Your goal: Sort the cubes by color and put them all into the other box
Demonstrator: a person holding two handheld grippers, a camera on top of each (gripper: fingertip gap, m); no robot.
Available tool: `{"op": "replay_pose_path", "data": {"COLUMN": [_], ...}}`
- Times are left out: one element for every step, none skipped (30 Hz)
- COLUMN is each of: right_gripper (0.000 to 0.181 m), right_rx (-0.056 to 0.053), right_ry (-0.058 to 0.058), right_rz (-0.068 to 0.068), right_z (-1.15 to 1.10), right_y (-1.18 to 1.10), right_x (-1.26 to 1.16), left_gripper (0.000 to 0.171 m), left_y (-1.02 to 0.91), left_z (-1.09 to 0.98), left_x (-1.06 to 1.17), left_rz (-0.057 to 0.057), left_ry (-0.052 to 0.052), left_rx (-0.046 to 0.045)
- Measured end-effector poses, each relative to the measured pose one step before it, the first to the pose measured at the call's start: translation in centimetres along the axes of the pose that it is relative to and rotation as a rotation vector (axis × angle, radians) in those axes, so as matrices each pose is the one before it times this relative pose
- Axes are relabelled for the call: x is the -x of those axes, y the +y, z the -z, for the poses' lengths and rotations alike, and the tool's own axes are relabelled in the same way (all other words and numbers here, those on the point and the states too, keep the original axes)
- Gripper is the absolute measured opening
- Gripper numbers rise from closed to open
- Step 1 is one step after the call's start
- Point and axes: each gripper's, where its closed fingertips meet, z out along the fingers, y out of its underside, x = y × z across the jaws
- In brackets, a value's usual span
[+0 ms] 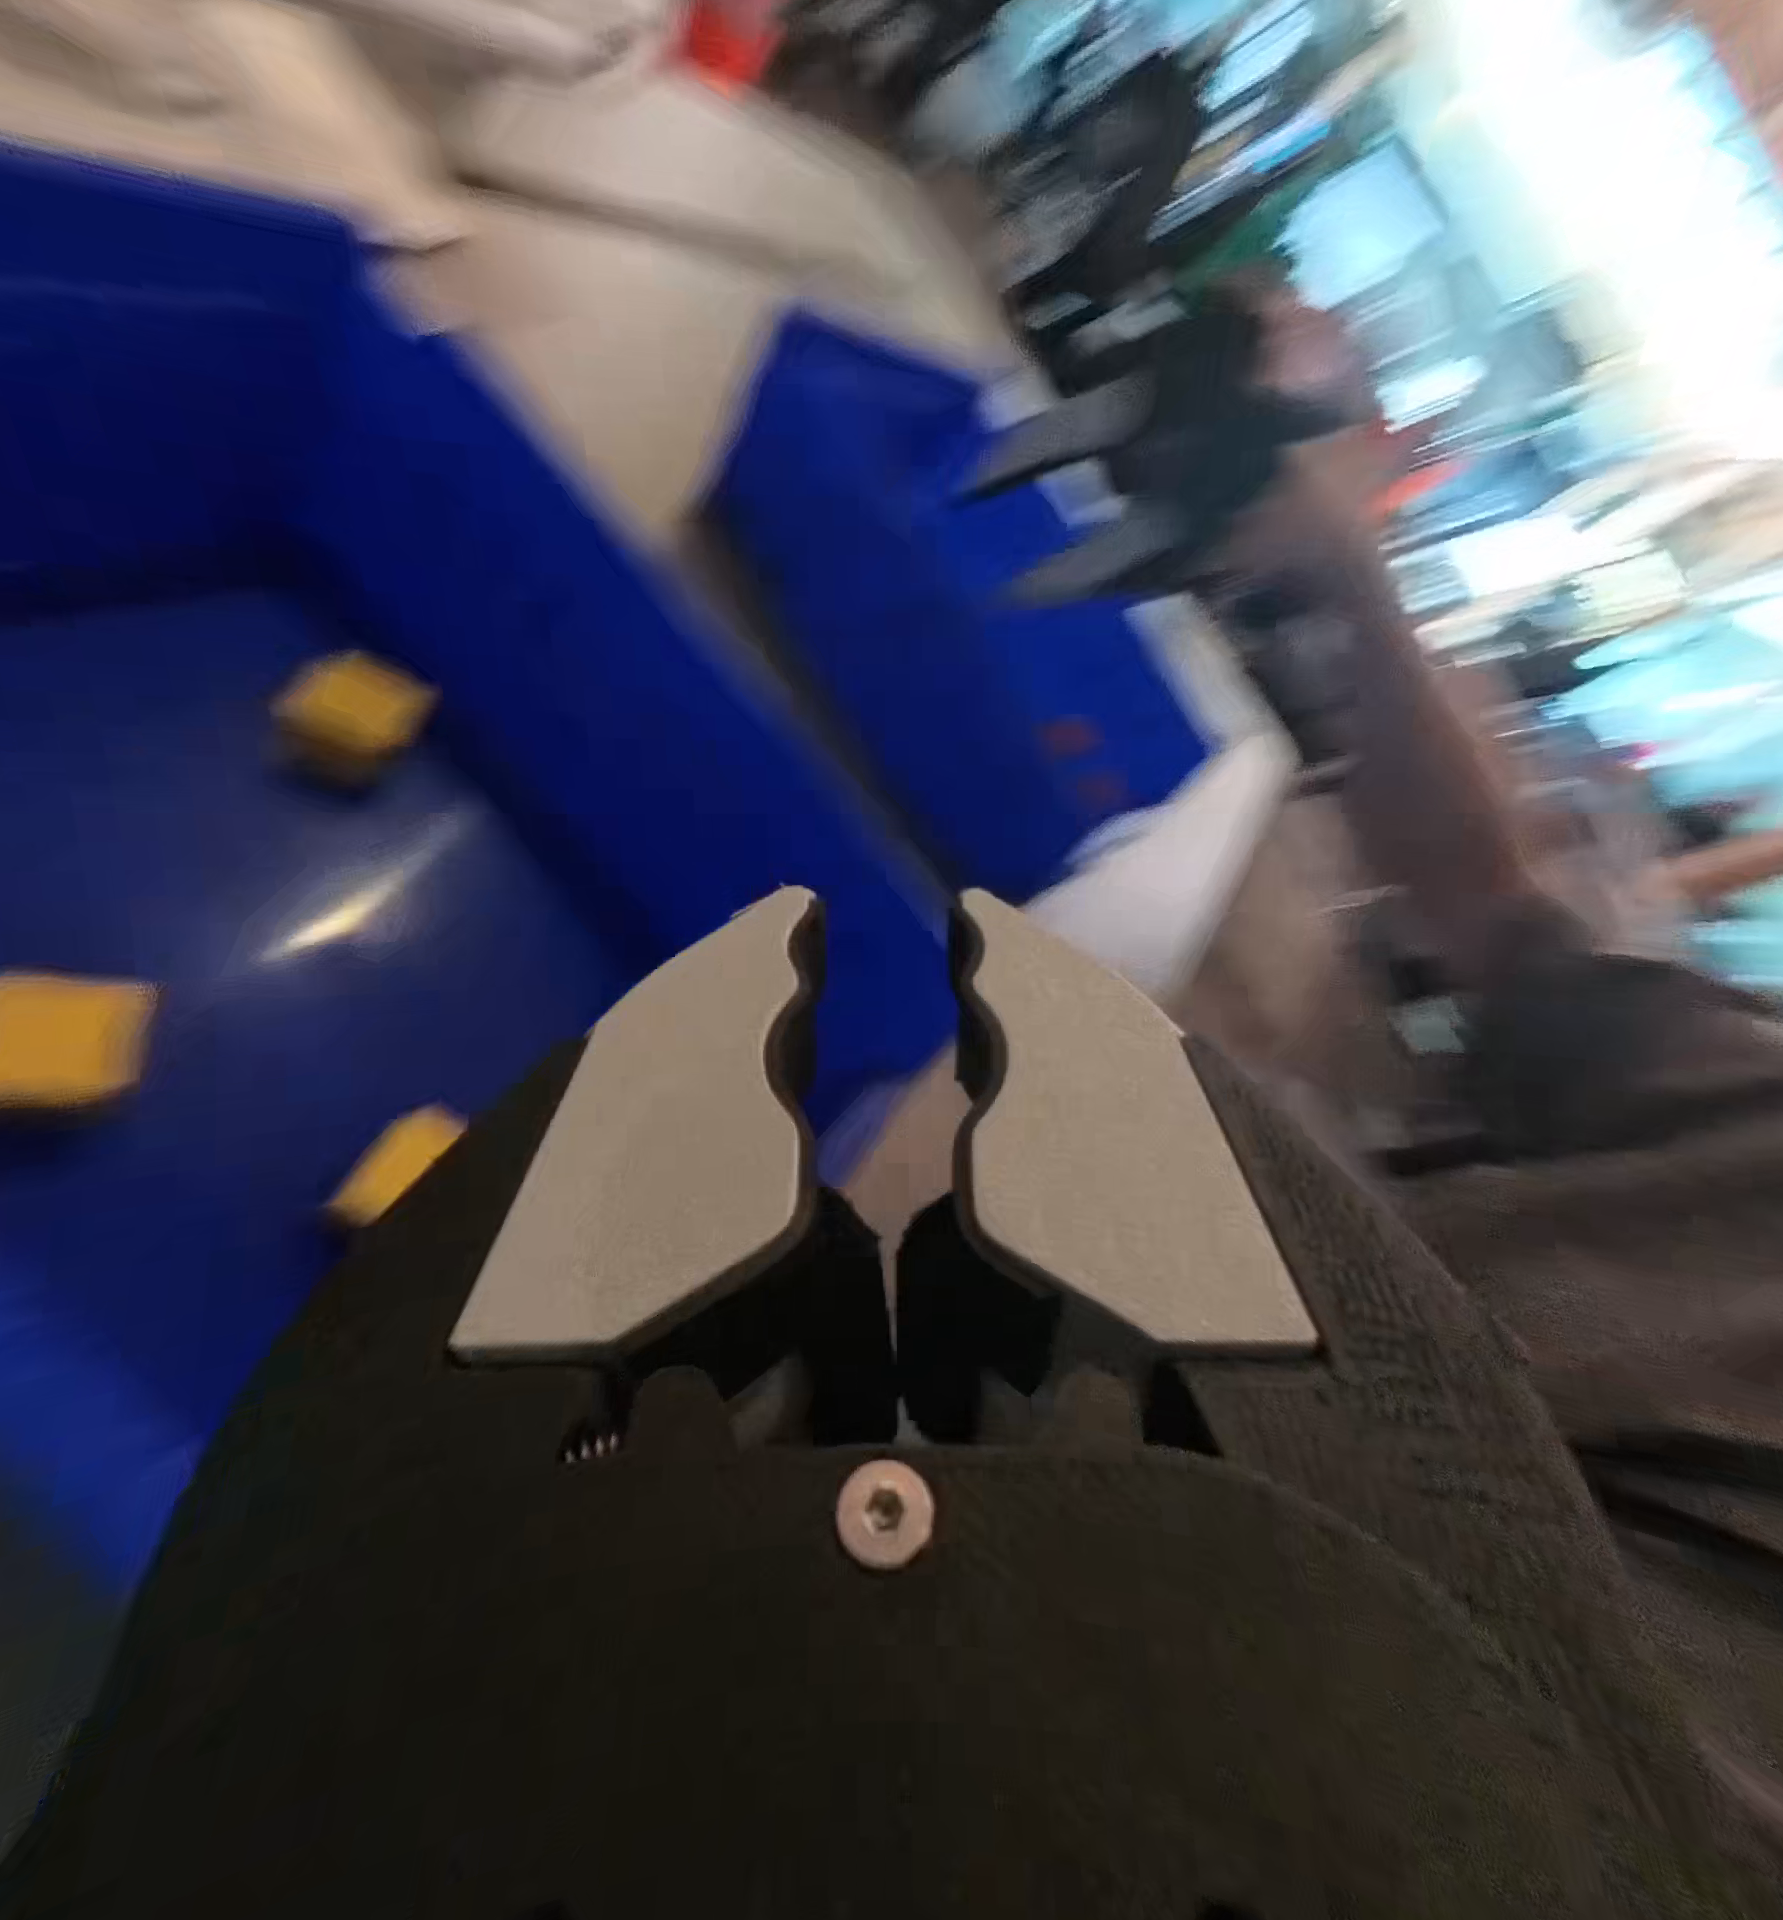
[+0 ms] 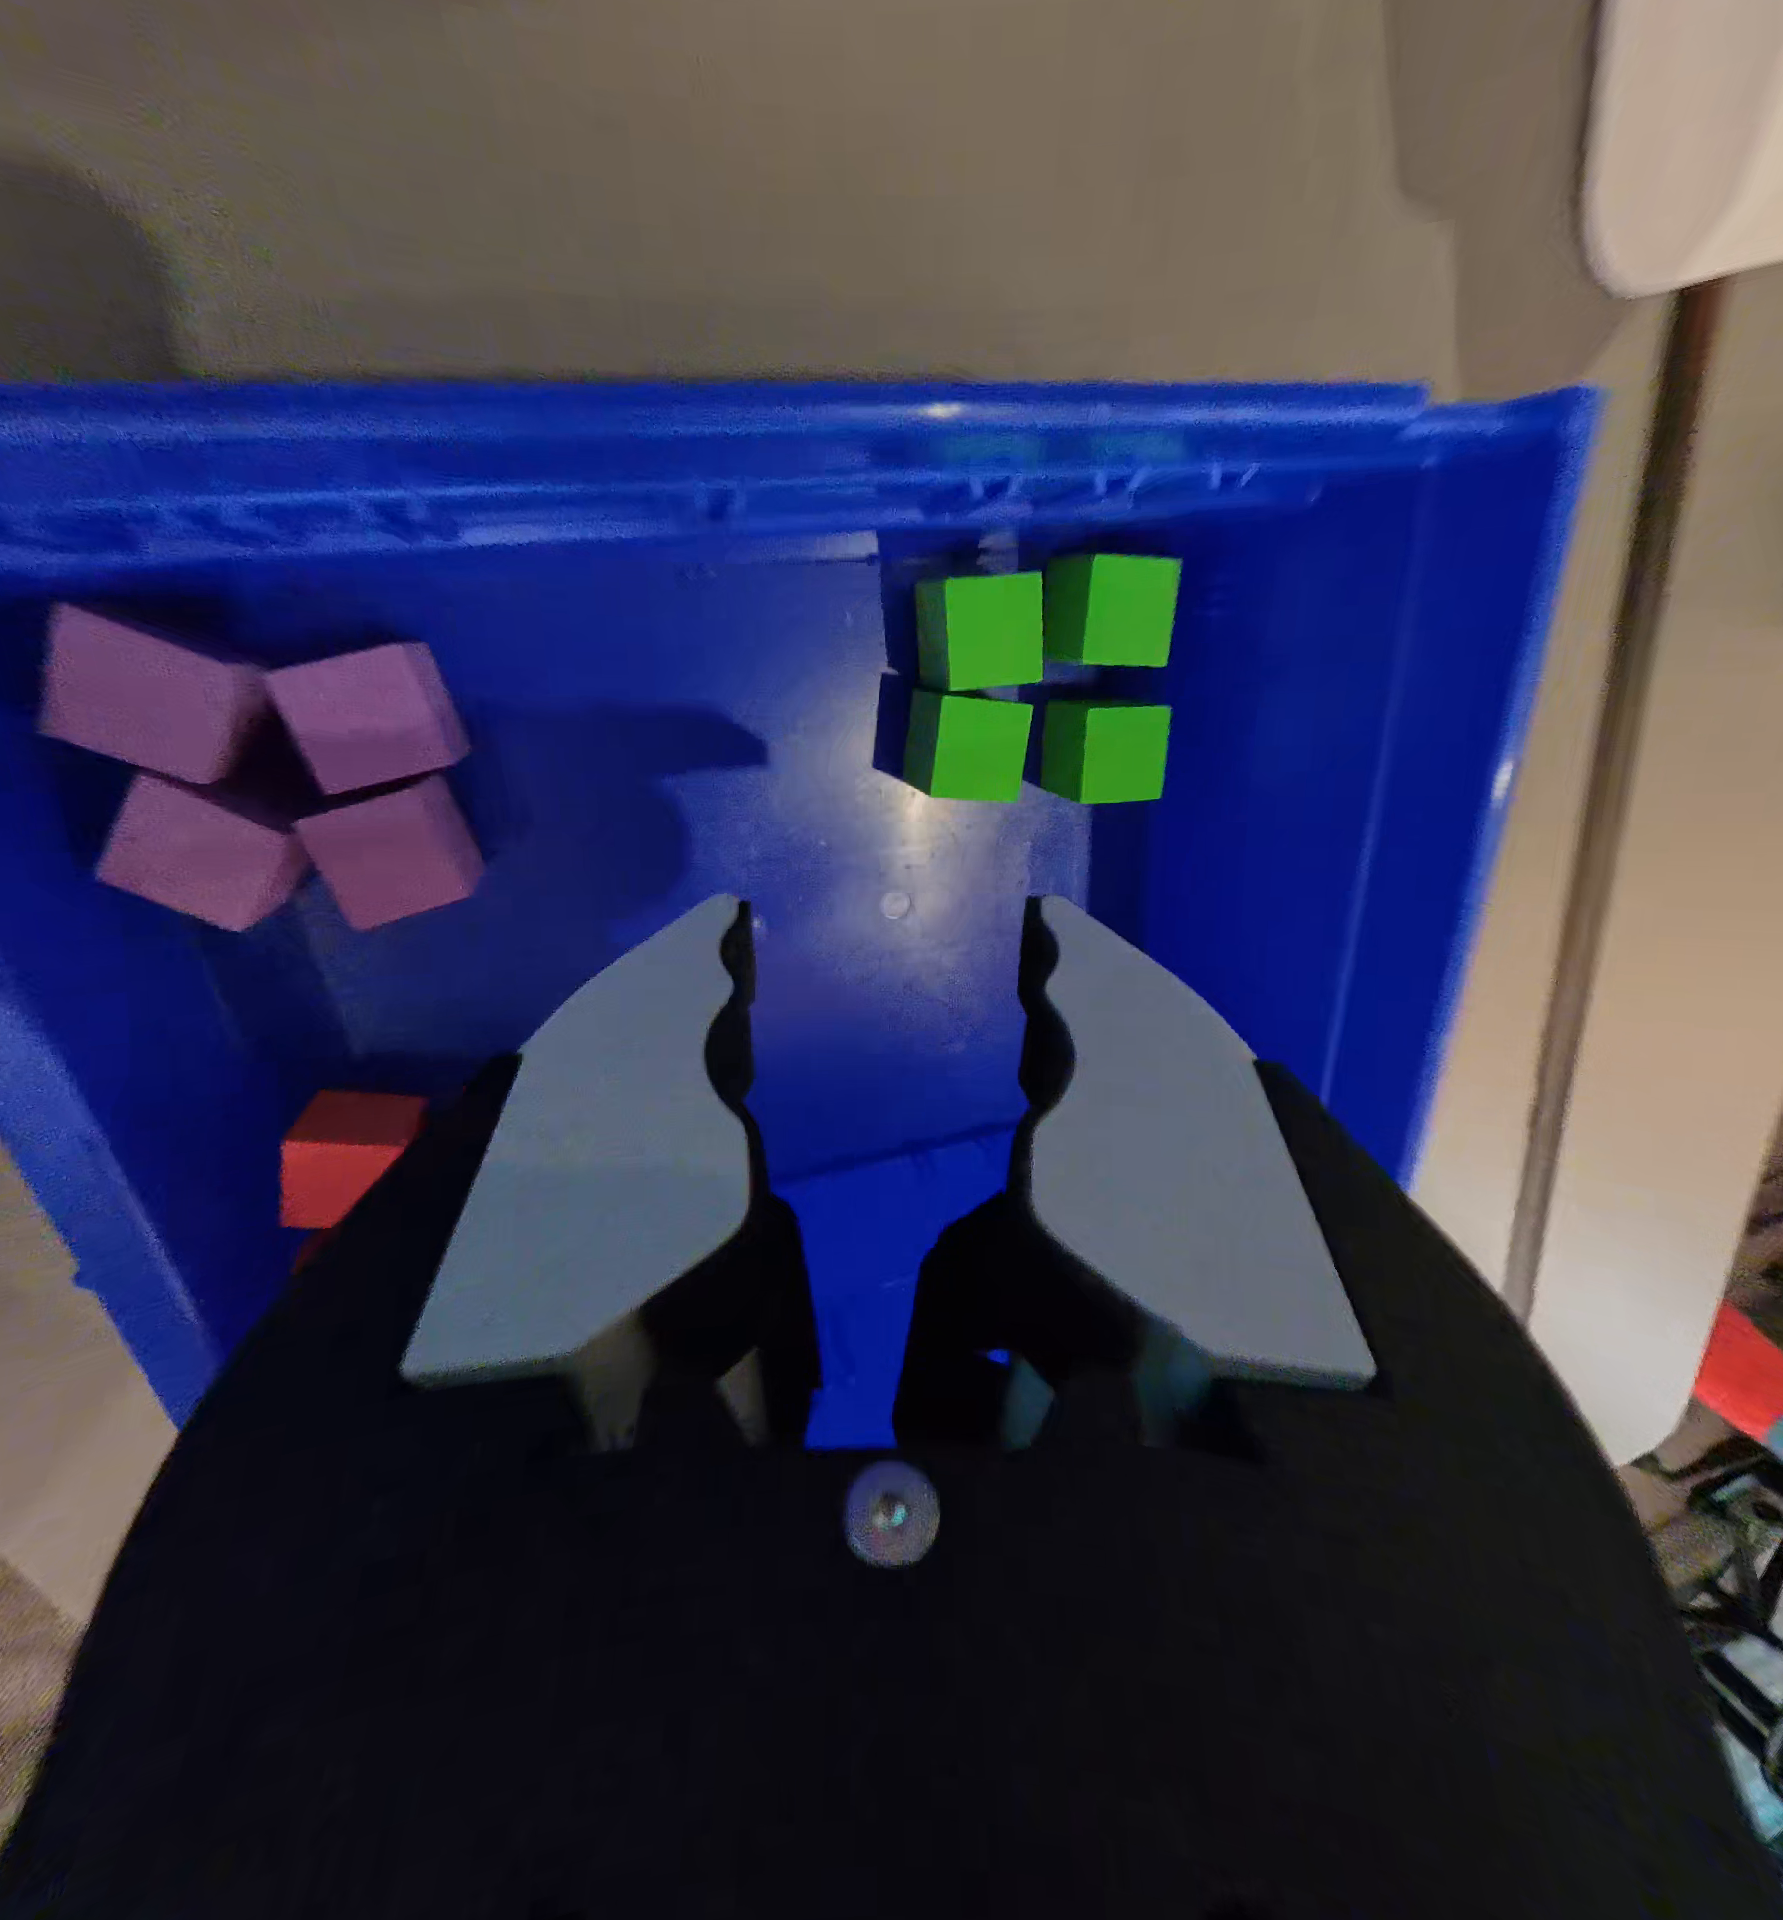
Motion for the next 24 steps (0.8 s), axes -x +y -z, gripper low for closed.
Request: {"op": "replay_pose_path", "data": {"right_gripper": [0.049, 0.049, 0.048, 0.048, 0.048, 0.048, 0.048, 0.048, 0.048, 0.048, 0.048, 0.048, 0.049, 0.049, 0.049, 0.049, 0.049, 0.049, 0.049, 0.048, 0.048, 0.048, 0.047, 0.047], "right_rx": [-0.0335, -0.0265, -0.0196, -0.0128, -0.0067, -0.0021, -0.0016, -0.0049, -0.0046, -0.0045, -0.0049, -0.004, -0.0053, -0.0057, -0.004, -0.0001, 0.0022, 0.0011, 0.0, -0.0007, -0.0034, -0.0052, -0.0044, -0.0036], "right_ry": [0.0271, 0.022, 0.0132, 0.0134, 0.0128, 0.0067, 0.0042, 0.0017, -0.0002, -0.001, -0.0009, 0.0009, -0.002, -0.002, -0.0001, -0.0014, -0.0006, 0.0008, -0.0018, -0.0009, 0.0011, 0.0001, 0.002, 0.0038], "right_rz": [0.0078, 0.007, 0.0077, 0.009, 0.0104, 0.0103, 0.0076, 0.0048, 0.0018, 0.0005, 0.0006, -0.0005, -0.0009, -0.0014, -0.0005, 0.0008, 0.0007, 0.0005, -0.0003, -0.0009, 0.0006, 0.0023, 0.0025, 0.0025], "right_z": [0.913, 0.772, 0.615, 0.472, 0.333, 0.223, 0.161, 0.089, 0.052, 0.017, -0.014, -0.029, -0.032, -0.021, -0.037, -0.054, -0.052, -0.056, -0.035, -0.022, 0.0, 0.018, 0.042, 0.045], "right_y": [-0.246, -0.197, -0.149, -0.127, -0.048, -0.004, 0.007, -0.024, 0.009, 0.011, 0.028, 0.042, 0.028, 0.024, 0.069, 0.117, 0.136, 0.116, 0.078, 0.03, -0.029, -0.082, -0.101, -0.11], "right_x": [0.306, 0.3, 0.372, 0.328, 0.281, 0.307, 0.271, 0.223, 0.182, 0.149, 0.118, 0.076, 0.101, 0.084, 0.048, 0.059, 0.024, -0.004, 0.015, 0.001, -0.001, 0.041, 0.028, 0.012], "left_gripper": [0.026, 0.027, 0.029, 0.029, 0.029, 0.03, 0.03, 0.03, 0.03, 0.033, 0.033, 0.035, 0.039, 0.041, 0.042, 0.043, 0.044, 0.044, 0.044, 0.044, 0.044, 0.044, 0.043, 0.043], "left_y": [0.403, 0.294, 0.145, 0.052, 0.086, 0.116, 0.208, 0.327, 0.293, 0.125, 0.012, 0.0, 0.044, 0.031, 0.038, 0.126, 0.182, 0.182, 0.138, 0.095, 0.05, 0.038, 0.039, -0.005], "left_z": [-0.205, -0.418, -0.555, -0.669, -0.732, -0.791, -0.82, -0.771, -0.679, -0.621, -0.561, -0.501, -0.43, -0.377, -0.357, -0.398, -0.413, -0.395, -0.355, -0.294, -0.199, -0.128, -0.091, -0.097], "left_x": [2.193, 1.68, 1.309, 1.175, 1.184, 1.121, 0.908, 0.799, 0.775, 0.511, 0.167, 0.199, 0.257, 0.194, 0.099, 0.025, -0.002, 0.092, 0.154, 0.121, 0.105, 0.069, 0.106, 0.075], "left_rz": [-0.0228, -0.0194, -0.0346, -0.0536, -0.0585, -0.058, -0.0585, -0.0483, -0.0329, -0.0201, -0.0143, -0.0072, -0.0038, -0.0016, 0.002, 0.0051, 0.0062, 0.0063, 0.0023, 0.0015, 0.0055, 0.0046, 0.0028, 0.0025], "left_ry": [-0.1311, -0.102, -0.0872, -0.0837, -0.0844, -0.0773, -0.0604, -0.0501, -0.0445, -0.0224, 0.001, -0.0026, -0.0084, -0.0036, 0.0028, 0.0067, 0.0068, -0.0025, -0.0086, -0.0077, -0.0078, -0.0092, -0.0158, -0.0165], "left_rx": [0.06353, 0.06674, 0.06875, 0.07208, 0.08324, 0.08952, 0.09207, 0.09396, 0.08212, 0.06078, 0.04329, 0.03362, 0.0269, 0.01823, 0.01534, 0.01765, 0.02034, 0.02065, 0.01691, 0.01368, 0.0126, 0.01356, 0.01511, 0.01365]}}
